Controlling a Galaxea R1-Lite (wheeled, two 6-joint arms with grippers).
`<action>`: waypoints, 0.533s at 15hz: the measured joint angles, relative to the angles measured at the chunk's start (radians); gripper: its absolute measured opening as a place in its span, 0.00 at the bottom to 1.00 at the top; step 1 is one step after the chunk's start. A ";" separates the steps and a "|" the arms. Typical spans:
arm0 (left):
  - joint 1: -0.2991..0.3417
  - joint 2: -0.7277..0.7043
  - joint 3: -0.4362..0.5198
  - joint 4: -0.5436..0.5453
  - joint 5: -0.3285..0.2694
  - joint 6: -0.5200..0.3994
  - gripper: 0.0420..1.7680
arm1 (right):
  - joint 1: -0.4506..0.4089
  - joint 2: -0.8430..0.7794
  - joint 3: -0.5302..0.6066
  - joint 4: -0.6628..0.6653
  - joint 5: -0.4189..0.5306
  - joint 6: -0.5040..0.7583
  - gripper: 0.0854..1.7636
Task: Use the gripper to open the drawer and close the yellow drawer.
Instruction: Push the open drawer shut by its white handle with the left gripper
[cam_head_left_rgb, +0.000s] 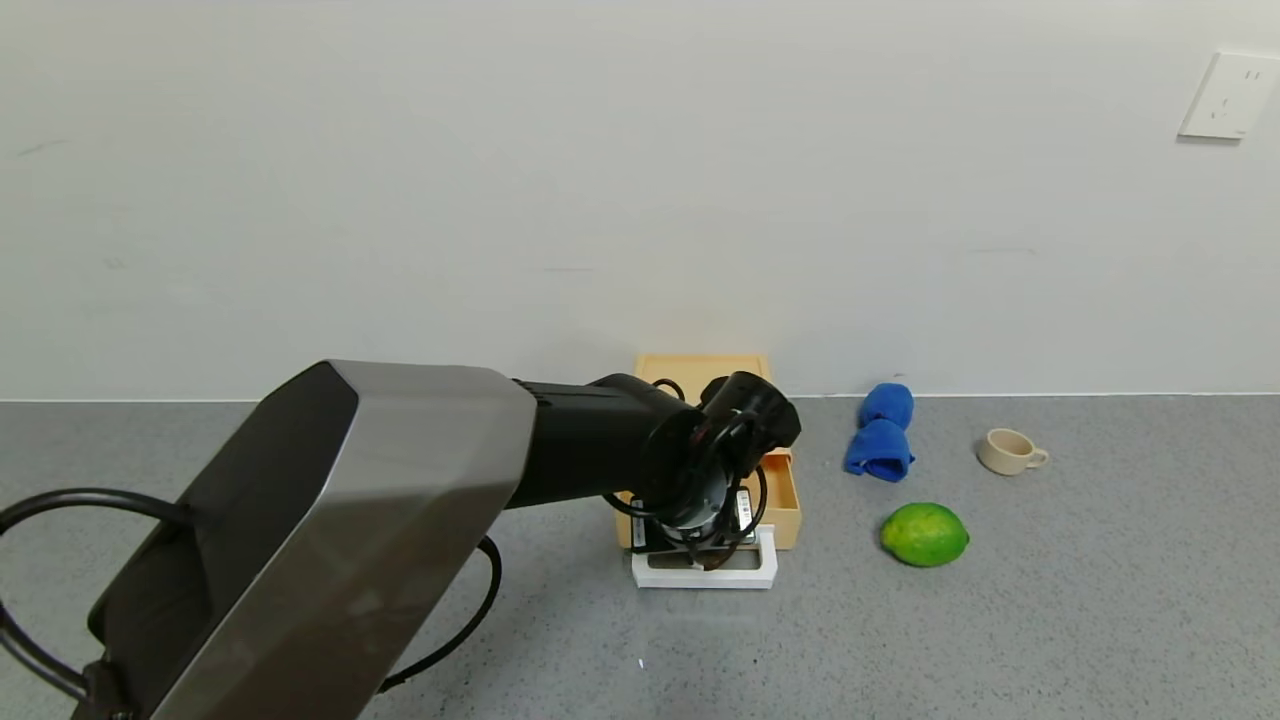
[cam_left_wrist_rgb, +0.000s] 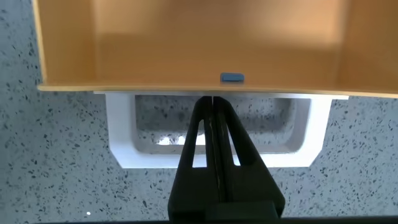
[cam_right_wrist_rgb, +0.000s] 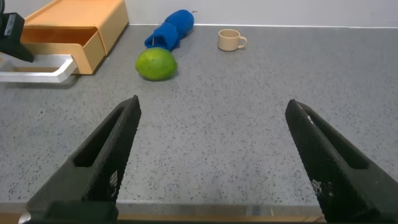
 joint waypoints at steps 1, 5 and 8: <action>0.004 0.006 -0.011 0.000 0.003 0.007 0.04 | 0.000 0.000 0.000 0.000 0.000 0.000 0.97; 0.021 0.030 -0.048 -0.004 0.005 0.027 0.04 | 0.000 0.000 0.000 0.000 0.000 0.000 0.97; 0.037 0.038 -0.062 -0.028 0.005 0.049 0.04 | 0.000 0.000 0.000 0.000 0.000 0.000 0.97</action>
